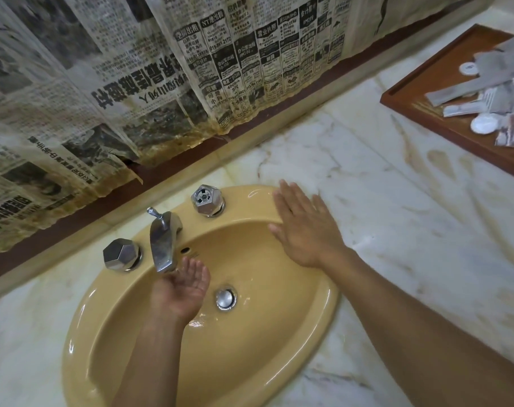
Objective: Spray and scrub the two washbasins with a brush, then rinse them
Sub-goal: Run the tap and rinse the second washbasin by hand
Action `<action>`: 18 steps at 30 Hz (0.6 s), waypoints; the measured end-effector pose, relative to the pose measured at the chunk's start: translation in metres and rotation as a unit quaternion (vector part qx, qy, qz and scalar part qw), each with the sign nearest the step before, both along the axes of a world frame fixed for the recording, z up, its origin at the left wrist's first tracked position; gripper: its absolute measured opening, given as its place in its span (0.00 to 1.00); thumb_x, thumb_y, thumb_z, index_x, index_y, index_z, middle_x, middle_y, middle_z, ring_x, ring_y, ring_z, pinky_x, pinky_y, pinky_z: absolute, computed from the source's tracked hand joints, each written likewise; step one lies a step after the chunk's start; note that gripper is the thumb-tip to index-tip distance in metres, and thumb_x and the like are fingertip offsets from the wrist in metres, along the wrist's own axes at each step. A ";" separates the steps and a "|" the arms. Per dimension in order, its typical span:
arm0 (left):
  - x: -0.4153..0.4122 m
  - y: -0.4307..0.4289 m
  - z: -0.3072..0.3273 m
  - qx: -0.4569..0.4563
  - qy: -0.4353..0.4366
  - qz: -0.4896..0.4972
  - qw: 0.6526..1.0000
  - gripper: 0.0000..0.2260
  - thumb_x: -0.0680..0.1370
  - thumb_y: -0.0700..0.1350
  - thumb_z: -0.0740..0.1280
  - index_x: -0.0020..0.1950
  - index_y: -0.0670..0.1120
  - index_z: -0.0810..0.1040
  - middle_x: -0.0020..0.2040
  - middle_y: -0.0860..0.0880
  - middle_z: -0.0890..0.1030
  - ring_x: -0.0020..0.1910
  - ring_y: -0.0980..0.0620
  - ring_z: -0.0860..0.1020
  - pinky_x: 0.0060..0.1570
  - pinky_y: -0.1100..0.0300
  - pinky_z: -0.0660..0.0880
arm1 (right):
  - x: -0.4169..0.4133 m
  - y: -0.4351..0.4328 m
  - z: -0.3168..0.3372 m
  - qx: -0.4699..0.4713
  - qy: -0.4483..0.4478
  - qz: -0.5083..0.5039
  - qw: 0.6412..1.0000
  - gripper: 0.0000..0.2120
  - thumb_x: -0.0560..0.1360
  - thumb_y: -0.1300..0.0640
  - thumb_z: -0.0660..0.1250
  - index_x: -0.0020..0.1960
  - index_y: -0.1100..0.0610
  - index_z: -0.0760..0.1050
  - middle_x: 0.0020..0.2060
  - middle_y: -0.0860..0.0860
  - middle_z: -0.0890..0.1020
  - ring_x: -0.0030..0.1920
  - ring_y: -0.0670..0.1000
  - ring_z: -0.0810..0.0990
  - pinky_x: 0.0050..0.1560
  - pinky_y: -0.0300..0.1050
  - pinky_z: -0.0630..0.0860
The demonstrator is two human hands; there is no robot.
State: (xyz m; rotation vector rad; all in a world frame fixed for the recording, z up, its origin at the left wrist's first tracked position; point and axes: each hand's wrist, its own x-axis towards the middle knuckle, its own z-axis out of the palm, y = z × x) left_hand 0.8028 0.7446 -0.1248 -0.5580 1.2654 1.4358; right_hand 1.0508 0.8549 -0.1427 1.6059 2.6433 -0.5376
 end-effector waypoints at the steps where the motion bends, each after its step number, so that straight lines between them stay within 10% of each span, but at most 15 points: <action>1: -0.003 0.001 -0.001 0.003 0.004 -0.005 1.000 0.15 0.84 0.41 0.54 0.48 0.42 0.80 0.45 0.46 0.82 0.48 0.49 0.81 0.49 0.52 0.77 | 0.010 -0.014 -0.001 -0.002 0.001 -0.027 1.000 0.34 0.82 0.36 0.38 0.82 0.51 0.35 0.79 0.46 0.30 0.79 0.48 0.29 0.80 0.58 0.41; 12: -0.003 0.017 0.003 0.006 -0.003 -0.012 1.000 0.11 0.80 0.41 0.60 0.44 0.41 0.81 0.38 0.46 0.82 0.41 0.49 0.79 0.45 0.56 0.77 | 0.007 0.037 0.005 -0.097 0.084 -0.122 0.984 0.34 0.82 0.35 0.38 0.83 0.50 0.40 0.82 0.45 0.42 0.81 0.45 0.37 0.79 0.56 0.35; 18: 0.016 0.025 -0.003 -0.040 -0.038 -0.018 0.998 0.15 0.84 0.41 0.57 0.45 0.42 0.81 0.41 0.46 0.82 0.41 0.49 0.80 0.41 0.56 0.79 | 0.036 -0.014 0.011 -0.098 0.406 -0.328 0.848 0.23 0.85 0.39 0.47 0.74 0.41 0.72 0.68 0.37 0.77 0.75 0.43 0.66 0.75 0.41 0.59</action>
